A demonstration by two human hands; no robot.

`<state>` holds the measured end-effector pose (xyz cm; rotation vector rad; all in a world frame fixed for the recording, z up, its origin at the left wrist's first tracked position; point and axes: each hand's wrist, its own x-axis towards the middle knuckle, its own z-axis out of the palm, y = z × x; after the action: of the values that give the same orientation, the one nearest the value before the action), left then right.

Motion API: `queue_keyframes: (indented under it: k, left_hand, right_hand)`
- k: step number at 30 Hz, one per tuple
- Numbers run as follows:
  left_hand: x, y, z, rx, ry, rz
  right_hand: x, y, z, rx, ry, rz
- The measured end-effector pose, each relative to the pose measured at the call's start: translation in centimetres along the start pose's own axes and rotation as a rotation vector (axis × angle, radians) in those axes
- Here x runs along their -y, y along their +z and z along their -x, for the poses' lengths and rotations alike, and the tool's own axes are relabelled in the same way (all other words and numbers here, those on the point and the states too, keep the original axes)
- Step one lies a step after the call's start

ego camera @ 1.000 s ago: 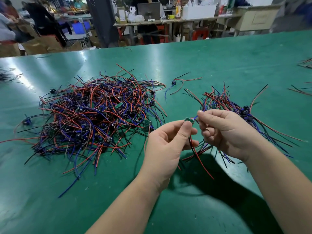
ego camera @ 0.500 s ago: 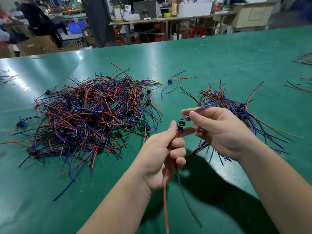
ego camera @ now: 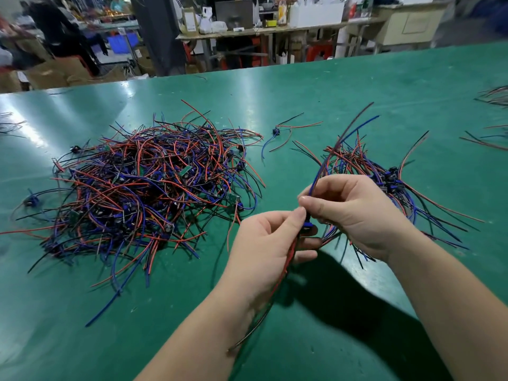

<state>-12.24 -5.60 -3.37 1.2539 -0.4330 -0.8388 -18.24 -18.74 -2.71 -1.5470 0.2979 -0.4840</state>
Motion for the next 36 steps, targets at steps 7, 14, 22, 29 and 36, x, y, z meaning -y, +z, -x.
queue_keyframes:
  k: [7,14,22,29,36]
  left_hand:
    - [0.0,0.4,0.6,0.211,-0.089,-0.068]
    - [0.6,0.9,1.8,0.385,-0.195,-0.126]
    - [-1.2,-0.1,1.5,0.471,-0.129,0.061]
    - [-2.5,-1.0,0.6,0.258,0.001,0.450]
    - [-2.3,-1.0,0.6,0.184,0.139,0.494]
  right_hand:
    - [0.5,-1.5,-0.6,-0.151,0.073,-0.116]
    - [1.1,-3.8,-1.1,-0.469,0.114,-0.271]
    - [0.9,-4.7,-1.8,-0.510,0.279,-0.467]
    - [0.0,-1.9,-0.5,0.050,0.248,-0.106]
    - [-0.5,0.3,0.1,0.326,0.057,-0.220]
